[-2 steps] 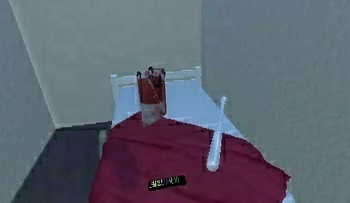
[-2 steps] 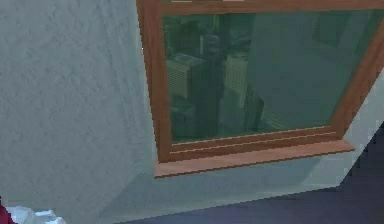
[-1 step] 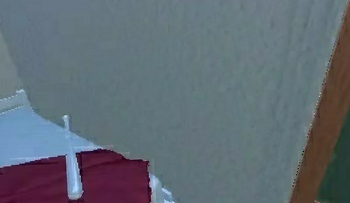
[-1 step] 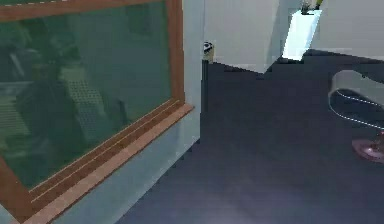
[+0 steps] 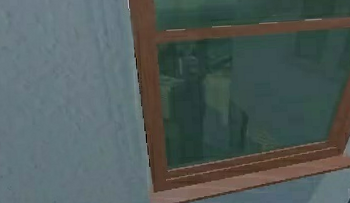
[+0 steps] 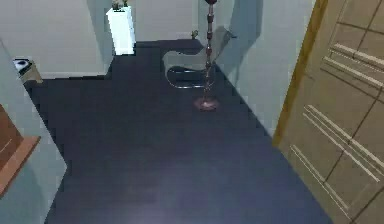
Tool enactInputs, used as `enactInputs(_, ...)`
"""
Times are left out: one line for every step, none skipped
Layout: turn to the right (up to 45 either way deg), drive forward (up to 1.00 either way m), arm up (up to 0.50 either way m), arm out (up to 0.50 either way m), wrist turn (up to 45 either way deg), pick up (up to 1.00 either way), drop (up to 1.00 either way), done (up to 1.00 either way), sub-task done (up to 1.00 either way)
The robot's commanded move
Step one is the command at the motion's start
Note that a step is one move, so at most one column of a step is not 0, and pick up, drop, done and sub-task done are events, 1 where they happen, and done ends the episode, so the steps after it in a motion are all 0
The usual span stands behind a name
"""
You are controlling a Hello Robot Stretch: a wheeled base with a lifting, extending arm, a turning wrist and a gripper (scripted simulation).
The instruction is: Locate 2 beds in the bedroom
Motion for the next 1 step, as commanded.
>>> enactInputs(45.0,0.00,0.00,0.00,0.0,0.00,0.00,0.00,0.00)
